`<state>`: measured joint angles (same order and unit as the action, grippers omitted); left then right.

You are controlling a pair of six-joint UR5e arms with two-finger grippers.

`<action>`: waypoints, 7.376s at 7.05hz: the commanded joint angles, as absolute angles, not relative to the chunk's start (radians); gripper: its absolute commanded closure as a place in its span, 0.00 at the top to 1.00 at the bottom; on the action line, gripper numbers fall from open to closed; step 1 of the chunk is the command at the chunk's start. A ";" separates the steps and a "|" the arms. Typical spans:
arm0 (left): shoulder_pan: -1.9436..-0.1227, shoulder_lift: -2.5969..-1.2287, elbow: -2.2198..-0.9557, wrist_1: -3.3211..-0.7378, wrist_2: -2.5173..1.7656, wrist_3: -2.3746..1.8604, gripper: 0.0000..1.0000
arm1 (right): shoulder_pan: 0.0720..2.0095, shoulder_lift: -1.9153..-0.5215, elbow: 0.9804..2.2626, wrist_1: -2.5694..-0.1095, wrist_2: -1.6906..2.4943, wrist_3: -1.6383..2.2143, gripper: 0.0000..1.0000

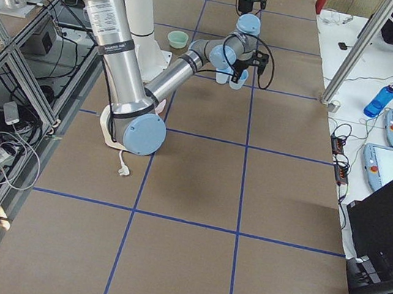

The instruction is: Stack blue cups with both arms

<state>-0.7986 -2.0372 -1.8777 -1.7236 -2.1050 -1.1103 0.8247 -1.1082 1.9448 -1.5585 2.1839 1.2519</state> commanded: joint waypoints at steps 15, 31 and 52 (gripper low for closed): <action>-1.419 -1.626 -1.830 -1.920 -2.537 -0.456 0.97 | 0.549 -0.842 1.809 -1.649 1.908 1.450 0.00; -1.427 -1.605 -1.830 -1.950 -2.539 -0.457 0.97 | 0.514 -0.851 1.789 -1.640 1.856 1.444 0.34; -1.569 -1.529 -1.701 -1.942 -2.540 -0.267 0.98 | 1.430 -1.514 1.772 -1.460 2.273 0.196 1.00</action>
<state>-1.5694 -1.5303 -1.7014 -1.9432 -2.5413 -0.2681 1.4296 -1.5151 1.7734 -1.4618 2.2791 0.1996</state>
